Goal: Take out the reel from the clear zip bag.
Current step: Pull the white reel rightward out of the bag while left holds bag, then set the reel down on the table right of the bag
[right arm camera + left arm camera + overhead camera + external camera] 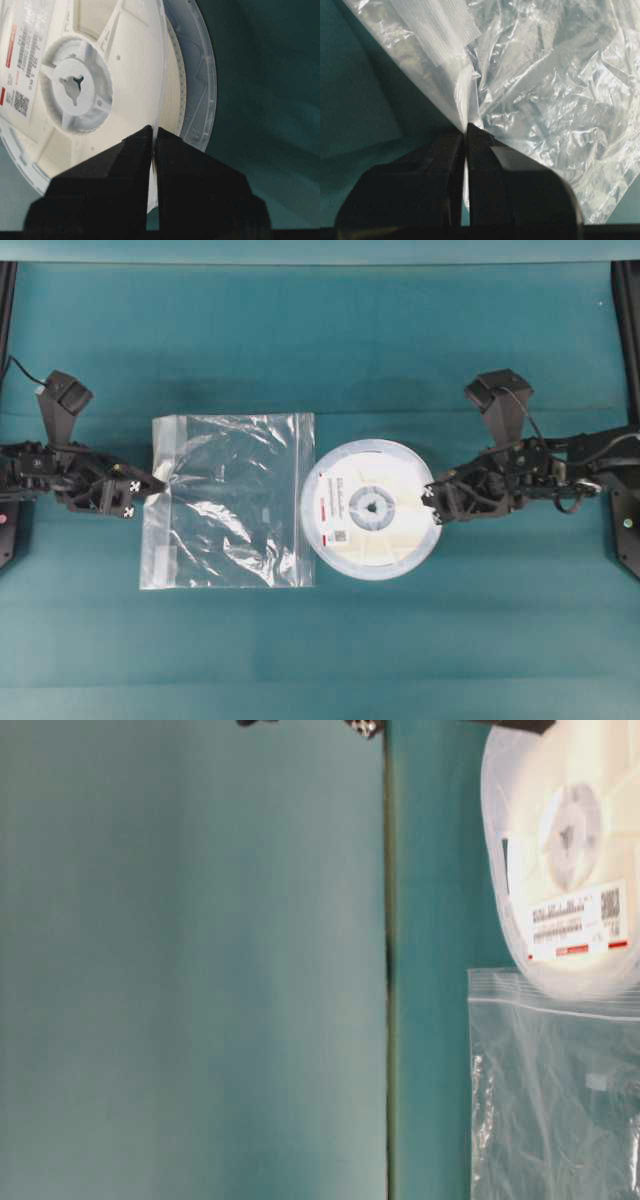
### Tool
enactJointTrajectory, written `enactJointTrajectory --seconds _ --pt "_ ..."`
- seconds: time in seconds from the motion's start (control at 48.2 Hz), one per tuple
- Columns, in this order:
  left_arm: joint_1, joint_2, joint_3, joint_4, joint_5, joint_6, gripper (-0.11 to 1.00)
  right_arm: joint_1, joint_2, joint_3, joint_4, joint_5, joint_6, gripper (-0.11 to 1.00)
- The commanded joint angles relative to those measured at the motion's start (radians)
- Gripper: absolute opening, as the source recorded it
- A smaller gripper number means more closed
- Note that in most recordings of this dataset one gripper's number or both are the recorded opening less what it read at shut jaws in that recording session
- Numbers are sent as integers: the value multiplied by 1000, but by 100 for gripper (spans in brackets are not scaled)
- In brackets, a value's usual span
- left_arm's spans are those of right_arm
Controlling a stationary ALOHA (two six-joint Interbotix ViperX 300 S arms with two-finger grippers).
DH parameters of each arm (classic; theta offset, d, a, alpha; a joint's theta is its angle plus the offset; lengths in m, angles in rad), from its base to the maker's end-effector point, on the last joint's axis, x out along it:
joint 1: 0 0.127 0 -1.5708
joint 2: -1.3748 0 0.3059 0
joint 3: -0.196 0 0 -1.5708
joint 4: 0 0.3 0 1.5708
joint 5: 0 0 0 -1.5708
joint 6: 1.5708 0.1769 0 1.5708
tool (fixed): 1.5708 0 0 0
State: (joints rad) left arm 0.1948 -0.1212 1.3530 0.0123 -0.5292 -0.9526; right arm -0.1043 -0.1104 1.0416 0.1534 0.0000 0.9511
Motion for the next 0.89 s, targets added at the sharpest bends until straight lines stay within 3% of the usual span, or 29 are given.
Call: enactJointTrajectory --seconds 0.0,0.872 --pt "-3 -2 -5 3 -3 2 0 -8 -28 12 2 -2 8 4" --pt "-3 -2 -9 5 -3 2 0 -25 -92 66 2 41 6 4"
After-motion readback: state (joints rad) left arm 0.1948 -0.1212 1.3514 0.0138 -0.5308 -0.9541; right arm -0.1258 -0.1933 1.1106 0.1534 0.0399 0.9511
